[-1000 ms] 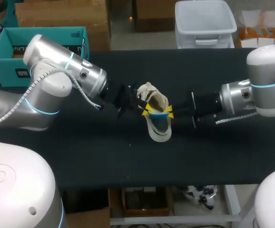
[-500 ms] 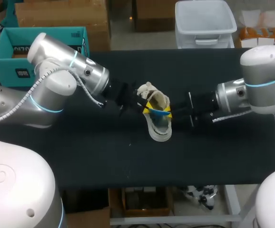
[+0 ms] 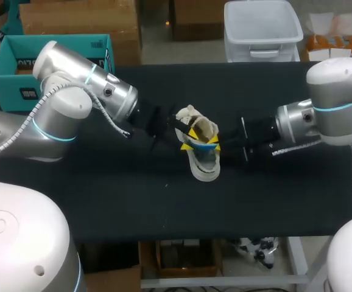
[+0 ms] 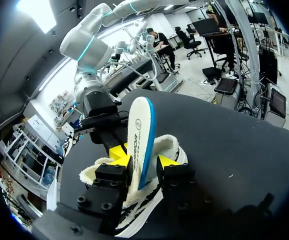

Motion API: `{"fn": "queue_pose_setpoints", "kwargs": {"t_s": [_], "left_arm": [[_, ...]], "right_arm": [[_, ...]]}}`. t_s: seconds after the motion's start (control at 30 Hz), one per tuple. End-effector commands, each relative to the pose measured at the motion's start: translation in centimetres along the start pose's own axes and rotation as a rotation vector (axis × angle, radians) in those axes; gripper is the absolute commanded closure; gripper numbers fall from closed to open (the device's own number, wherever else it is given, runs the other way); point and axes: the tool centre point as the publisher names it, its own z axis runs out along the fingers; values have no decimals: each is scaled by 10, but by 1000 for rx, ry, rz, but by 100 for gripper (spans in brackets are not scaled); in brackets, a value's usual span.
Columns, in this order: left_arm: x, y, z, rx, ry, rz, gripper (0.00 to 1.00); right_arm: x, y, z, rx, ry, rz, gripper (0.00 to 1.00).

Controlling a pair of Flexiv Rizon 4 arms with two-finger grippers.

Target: Open the shoe tongue, take the insole out of the shoe, put the insole back into the shoe, and pack the shoe into the shoebox

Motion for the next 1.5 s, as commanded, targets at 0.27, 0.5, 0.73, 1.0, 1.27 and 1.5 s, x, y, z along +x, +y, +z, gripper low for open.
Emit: {"fn": "queue_pose_setpoints", "kwargs": {"t_s": [0.27, 0.5, 0.73, 1.0, 1.27, 1.5], "left_arm": [[10, -7, 7, -29, 4, 28, 100], [10, -6, 8, -39, -8, 29, 100], [9, -1, 9, -49, -18, 16, 100], [0, 15, 15, -87, -27, -17, 100], [-3, 23, 15, -89, -27, -47, 100], [2, 21, 11, -78, -16, -57, 44]], "right_arm": [[-2, -17, -5, -19, 2, -14, 20], [-8, -37, -10, -42, -12, -12, 75], [-13, -34, -8, -44, -14, -4, 100], [-9, -6, 2, -25, -16, -12, 100], [-4, 5, 6, -34, -42, -14, 100], [-4, 4, 4, -44, -47, -17, 100]]}}
